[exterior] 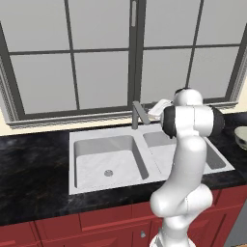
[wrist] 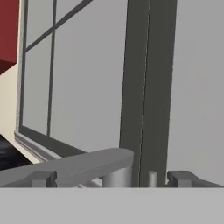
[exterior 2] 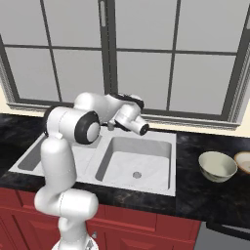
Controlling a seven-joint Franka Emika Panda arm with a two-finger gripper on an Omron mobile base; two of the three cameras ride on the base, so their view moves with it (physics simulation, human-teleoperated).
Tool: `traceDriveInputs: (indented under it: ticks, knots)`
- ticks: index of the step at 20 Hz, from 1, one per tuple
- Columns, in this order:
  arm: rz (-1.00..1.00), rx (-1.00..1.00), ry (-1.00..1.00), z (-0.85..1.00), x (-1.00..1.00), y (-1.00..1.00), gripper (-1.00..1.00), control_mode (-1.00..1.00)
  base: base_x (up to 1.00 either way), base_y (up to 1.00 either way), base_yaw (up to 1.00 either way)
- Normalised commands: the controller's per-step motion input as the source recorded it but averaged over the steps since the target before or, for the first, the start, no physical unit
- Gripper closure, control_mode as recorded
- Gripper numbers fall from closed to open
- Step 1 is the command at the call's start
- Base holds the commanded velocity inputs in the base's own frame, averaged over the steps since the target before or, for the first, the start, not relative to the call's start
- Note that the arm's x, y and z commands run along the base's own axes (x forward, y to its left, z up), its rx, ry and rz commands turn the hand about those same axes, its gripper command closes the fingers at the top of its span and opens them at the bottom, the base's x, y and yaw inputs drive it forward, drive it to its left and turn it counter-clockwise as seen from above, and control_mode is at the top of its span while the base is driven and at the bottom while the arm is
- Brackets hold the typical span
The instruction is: Rinse each bowl for a few seconds and place them down in the sink or on the counter.
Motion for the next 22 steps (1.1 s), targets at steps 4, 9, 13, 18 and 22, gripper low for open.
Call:
traceDriveInputs:
  ticks: [4, 9, 13, 18, 22]
  knots:
    - [0.0, 0.06, 0.0, -0.21, 0.52, -0.05, -1.0, -1.0, 0.0, 0.0, 0.0]
    - [0.0, 0.07, 0.0, -0.24, 0.48, -0.06, -1.0, -1.0, 0.0, 0.0, 0.0]
    - [0.0, 0.06, 0.0, -0.19, 0.48, -0.05, -1.0, -1.0, 0.0, 0.0, 0.0]
    - [0.0, 0.04, 0.0, -0.17, 0.46, 0.0, -1.0, -1.0, 0.0, 0.0, 0.0]
    - [-0.01, 0.01, 0.0, -0.17, 0.38, 0.08, -1.0, -1.0, 0.0, 0.0, 0.0]
